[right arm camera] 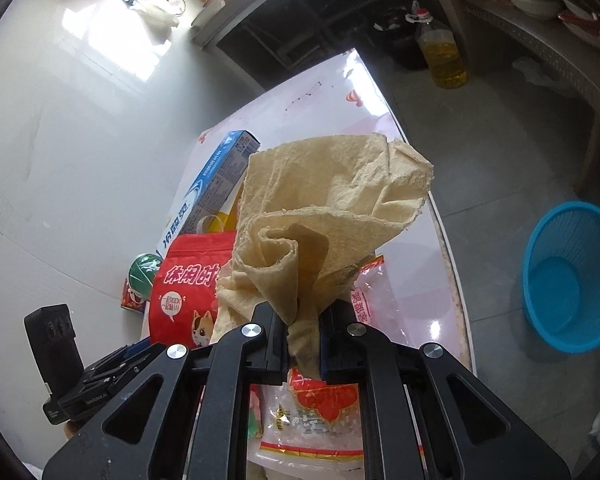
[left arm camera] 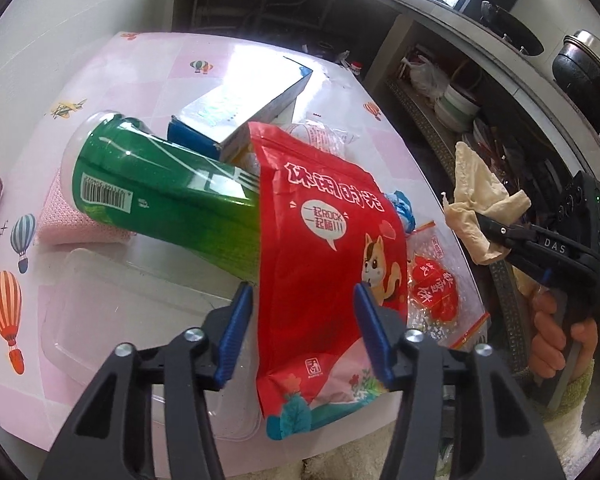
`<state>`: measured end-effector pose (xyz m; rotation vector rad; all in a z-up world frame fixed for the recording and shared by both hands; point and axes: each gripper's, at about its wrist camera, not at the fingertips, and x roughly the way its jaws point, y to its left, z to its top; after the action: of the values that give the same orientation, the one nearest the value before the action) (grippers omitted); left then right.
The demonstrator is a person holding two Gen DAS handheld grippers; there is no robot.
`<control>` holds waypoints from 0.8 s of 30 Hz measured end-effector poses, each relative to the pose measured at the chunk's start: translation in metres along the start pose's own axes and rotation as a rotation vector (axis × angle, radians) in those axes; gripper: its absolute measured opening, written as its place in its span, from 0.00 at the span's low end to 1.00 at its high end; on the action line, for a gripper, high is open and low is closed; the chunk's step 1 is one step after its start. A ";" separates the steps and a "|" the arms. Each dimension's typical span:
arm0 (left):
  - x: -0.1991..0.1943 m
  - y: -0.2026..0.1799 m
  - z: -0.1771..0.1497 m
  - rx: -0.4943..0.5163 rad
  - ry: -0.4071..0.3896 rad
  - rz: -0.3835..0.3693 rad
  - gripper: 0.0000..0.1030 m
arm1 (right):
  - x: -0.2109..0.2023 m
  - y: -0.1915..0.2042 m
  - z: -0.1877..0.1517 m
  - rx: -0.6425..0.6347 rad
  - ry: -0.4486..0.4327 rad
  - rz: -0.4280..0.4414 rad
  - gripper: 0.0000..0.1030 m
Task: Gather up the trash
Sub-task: 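Lift the paper towel with the right tool while the left tool reaches the red snack bag, then carry the paper towel and red bag to the blue wastebasket and release both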
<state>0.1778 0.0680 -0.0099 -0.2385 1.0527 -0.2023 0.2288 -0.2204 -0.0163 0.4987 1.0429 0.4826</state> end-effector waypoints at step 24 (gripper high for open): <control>-0.123 -0.099 0.039 0.205 -0.268 -0.173 0.00 | -0.110 -0.069 -0.031 0.116 -0.265 -0.002 0.09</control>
<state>0.1476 0.0111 0.1398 -0.1661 0.7397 -0.4205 0.1643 -0.3353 0.0053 0.6465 0.8186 0.3442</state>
